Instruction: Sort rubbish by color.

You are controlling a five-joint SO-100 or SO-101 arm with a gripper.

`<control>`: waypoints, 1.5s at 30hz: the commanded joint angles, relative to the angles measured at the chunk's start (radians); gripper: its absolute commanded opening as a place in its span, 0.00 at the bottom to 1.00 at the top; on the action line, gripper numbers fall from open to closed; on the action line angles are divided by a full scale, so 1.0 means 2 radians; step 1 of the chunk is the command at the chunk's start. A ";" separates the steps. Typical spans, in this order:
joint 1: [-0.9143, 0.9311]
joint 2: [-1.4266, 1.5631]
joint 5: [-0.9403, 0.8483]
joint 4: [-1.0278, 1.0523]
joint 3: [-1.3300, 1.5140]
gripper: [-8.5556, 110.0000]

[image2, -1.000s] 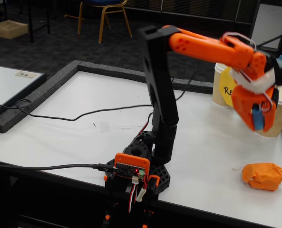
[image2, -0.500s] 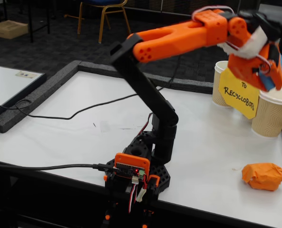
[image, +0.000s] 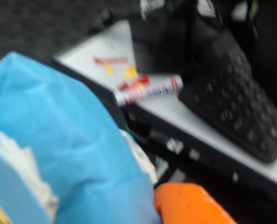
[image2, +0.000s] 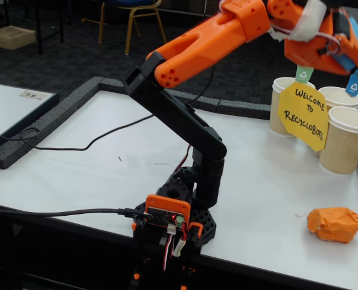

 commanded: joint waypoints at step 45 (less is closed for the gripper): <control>-0.211 -0.015 -0.048 0.041 -0.104 0.07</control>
